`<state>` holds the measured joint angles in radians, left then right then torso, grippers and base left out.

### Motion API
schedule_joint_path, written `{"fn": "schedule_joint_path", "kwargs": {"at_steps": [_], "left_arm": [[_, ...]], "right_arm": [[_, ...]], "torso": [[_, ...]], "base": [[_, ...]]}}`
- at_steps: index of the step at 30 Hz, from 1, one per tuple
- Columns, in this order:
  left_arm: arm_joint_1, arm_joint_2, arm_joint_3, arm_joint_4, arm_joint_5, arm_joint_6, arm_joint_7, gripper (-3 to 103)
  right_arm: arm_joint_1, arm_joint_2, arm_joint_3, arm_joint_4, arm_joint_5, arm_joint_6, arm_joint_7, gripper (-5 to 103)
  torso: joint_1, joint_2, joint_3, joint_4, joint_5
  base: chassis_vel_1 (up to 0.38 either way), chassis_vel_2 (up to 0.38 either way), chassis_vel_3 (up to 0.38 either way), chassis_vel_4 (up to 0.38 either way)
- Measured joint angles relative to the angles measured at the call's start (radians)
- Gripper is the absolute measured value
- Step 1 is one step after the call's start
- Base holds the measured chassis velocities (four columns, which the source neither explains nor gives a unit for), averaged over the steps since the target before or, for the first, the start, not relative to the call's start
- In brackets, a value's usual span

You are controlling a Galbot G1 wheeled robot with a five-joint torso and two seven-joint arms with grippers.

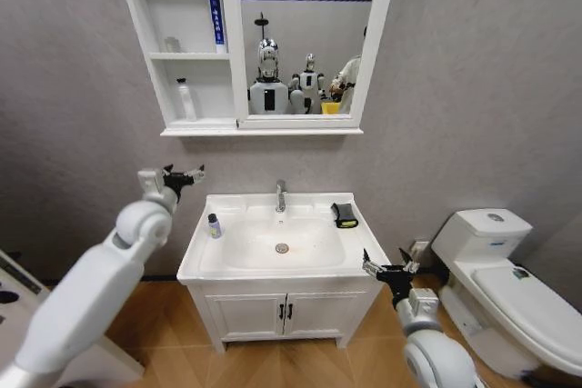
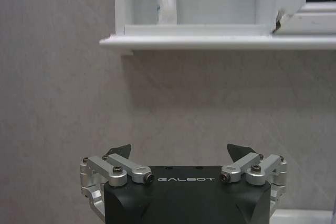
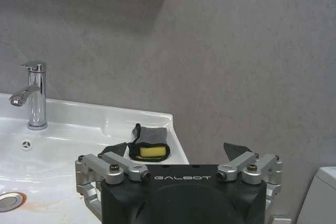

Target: Move facial cleanser and shampoo from washbasin to cabinet, then wipe washbasin with towel.

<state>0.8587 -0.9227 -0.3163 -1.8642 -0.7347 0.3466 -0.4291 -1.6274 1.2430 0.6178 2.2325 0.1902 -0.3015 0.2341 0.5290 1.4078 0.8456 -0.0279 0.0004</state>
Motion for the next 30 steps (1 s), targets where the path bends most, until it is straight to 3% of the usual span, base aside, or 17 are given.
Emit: {"fn": "schedule_joint_path", "kwargs": {"at_steps": [6, 9, 17, 24, 30], "left_arm": [[0.096, -0.103, 0.024, 0.099, 0.151, -0.049, 0.037, 100], [0.106, -0.131, 0.030, 0.156, 0.186, -0.051, 0.043, 100], [0.103, -0.183, 0.053, 0.237, 0.233, -0.083, 0.081, 100], [0.091, -0.207, 0.062, 0.279, 0.246, -0.076, 0.085, 100], [0.064, -0.233, 0.060, 0.345, 0.266, -0.130, 0.116, 100]], "right_arm": [[-0.002, 0.011, -0.004, -0.001, -0.011, 0.002, 0.000, 100], [-0.002, 0.012, -0.002, -0.002, -0.011, 0.004, 0.000, 100], [-0.003, 0.013, 0.006, -0.007, -0.004, 0.006, 0.001, 100], [0.000, 0.016, 0.005, -0.014, -0.004, 0.008, 0.002, 100], [0.001, 0.015, 0.008, -0.019, -0.003, 0.012, 0.002, 100]], "torso": [[0.000, 0.000, 0.000, 0.0002, -0.0001], [0.000, 0.000, 0.000, 0.0002, -0.0001], [0.000, 0.000, 0.000, 0.0001, 0.0000], [0.000, 0.000, 0.000, 0.0003, -0.0001], [0.000, 0.000, 0.000, 0.0001, -0.0002]], "base": [[0.000, 0.000, 0.000, 0.000], [0.000, 0.000, 0.000, 0.000], [0.000, 0.000, 0.000, 0.000], [0.000, 0.000, 0.000, 0.000], [0.000, 0.000, 0.000, 0.000]]}}
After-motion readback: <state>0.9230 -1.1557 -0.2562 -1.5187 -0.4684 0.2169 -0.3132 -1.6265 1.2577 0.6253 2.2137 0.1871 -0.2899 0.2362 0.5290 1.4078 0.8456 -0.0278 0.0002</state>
